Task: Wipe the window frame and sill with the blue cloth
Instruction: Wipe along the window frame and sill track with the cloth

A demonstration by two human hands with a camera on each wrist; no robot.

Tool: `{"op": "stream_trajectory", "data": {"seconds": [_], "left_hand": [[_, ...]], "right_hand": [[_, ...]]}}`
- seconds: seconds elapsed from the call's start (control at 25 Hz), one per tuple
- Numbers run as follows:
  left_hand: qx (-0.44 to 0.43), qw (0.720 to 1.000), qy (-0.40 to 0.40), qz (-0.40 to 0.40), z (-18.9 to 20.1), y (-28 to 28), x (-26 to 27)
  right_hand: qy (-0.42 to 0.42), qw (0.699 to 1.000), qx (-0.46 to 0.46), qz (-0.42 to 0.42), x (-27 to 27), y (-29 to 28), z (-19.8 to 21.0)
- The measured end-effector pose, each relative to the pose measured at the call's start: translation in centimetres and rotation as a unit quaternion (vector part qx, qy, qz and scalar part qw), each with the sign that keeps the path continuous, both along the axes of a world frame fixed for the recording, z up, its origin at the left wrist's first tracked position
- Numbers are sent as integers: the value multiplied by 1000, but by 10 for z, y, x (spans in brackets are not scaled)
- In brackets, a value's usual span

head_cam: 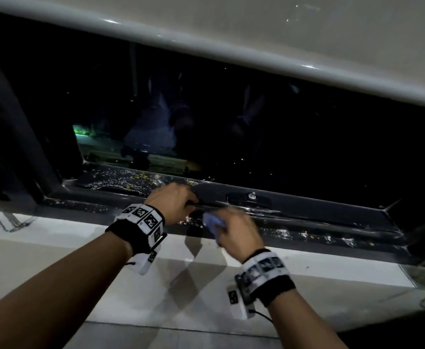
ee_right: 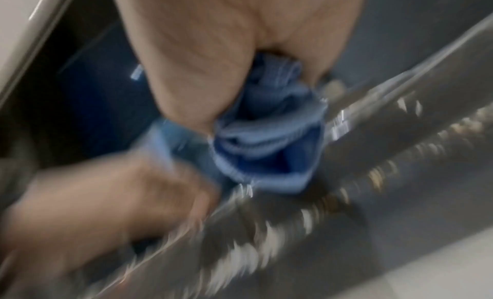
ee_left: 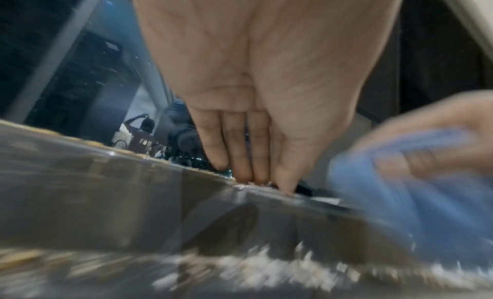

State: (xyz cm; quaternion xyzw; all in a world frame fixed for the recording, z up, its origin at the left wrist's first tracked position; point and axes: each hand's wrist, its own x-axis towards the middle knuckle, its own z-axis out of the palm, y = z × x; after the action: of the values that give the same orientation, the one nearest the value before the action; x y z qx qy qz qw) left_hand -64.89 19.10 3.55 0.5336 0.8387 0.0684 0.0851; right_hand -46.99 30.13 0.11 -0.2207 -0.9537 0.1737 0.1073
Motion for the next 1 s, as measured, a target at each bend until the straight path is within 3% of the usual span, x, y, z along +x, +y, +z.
{"op": "stream_trajectory", "data": {"seconds": [0.08,0.16,0.24,0.32,0.48,0.56,0.68,0.8,0.88,0.92,1.0], "left_hand": [[14,1000,-18,18,-4,-18,-11],[36,998,-13,40,-9,-35,-20],[48,997,-8,62,-13,-45,-31],[48,996,-7,73,-16,-50,-42],[40,997,-16,58,-21,-57,-53],[48,997,-23,61,-25,-58,-56],[75,995,-26,63,-31,-60,-57],[92,993,-35,61,-34,-61,-59],[86,995,-38,45,-29,-62,-58],[79,996,-37,36,-26,-63,-58],[77,995,-40,41,-19,-65,-61]], "right_hand": [[81,993,60,-56,-2,25,12],[39,980,165,-104,-1,43,17],[-17,965,242,-97,-14,30,12],[-43,976,207,-45,-37,-3,0],[92,996,12,4,-58,-6,18],[76,993,79,-50,-61,20,28],[-71,970,194,-131,-68,25,18],[-1,997,80,6,-75,2,7],[46,993,-24,105,-72,6,15],[73,990,-38,110,-71,13,20],[129,991,22,13,-74,34,22]]}}
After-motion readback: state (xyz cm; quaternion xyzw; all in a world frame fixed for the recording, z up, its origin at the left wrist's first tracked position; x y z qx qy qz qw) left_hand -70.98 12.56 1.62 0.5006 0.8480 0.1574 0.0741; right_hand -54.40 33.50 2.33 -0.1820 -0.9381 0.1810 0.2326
